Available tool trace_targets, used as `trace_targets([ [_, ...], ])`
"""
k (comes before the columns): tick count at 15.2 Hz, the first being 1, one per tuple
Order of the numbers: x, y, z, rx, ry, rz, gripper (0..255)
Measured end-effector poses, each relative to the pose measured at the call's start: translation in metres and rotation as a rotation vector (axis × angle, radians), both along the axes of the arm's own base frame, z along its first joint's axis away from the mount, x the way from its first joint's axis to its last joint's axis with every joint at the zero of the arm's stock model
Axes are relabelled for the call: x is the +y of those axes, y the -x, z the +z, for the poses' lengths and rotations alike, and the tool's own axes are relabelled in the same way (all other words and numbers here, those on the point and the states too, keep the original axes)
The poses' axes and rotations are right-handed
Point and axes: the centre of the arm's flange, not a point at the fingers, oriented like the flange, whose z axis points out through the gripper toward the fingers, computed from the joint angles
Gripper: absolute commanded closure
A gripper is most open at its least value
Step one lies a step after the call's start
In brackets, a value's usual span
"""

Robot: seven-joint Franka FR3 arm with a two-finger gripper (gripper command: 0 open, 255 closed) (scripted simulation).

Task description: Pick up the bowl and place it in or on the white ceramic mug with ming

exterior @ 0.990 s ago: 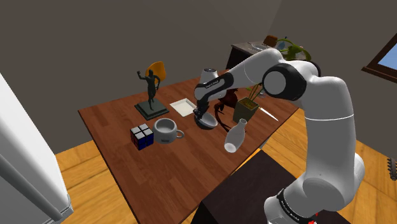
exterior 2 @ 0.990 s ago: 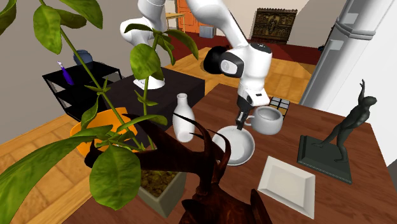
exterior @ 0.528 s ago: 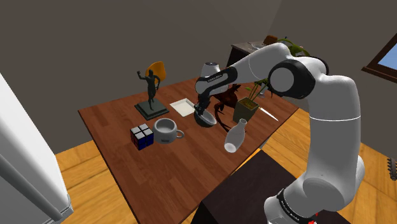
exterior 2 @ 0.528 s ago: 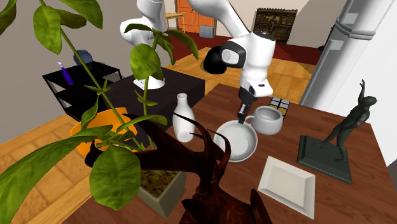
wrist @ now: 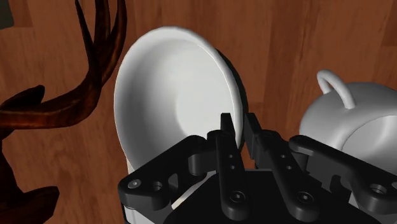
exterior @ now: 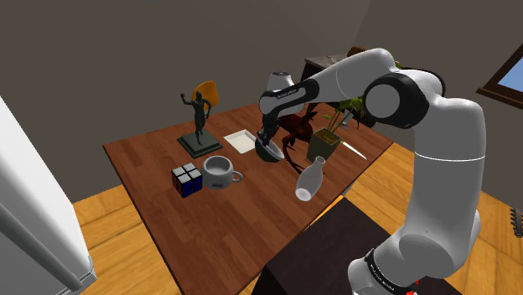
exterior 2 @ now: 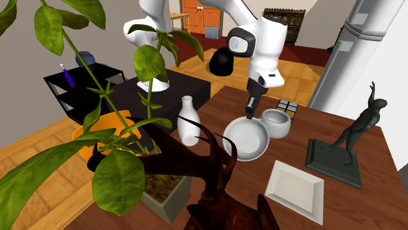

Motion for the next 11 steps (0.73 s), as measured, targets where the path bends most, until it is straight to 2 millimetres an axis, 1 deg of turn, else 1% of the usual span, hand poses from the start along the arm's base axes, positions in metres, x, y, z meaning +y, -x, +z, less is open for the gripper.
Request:
trace_targets([
  [9, 0.001, 0.0, 0.046, 0.0, 0.0, 0.0, 255],
  [11, 0.015, -0.004, 0.053, 0.0, 0.0, 0.0, 255],
])
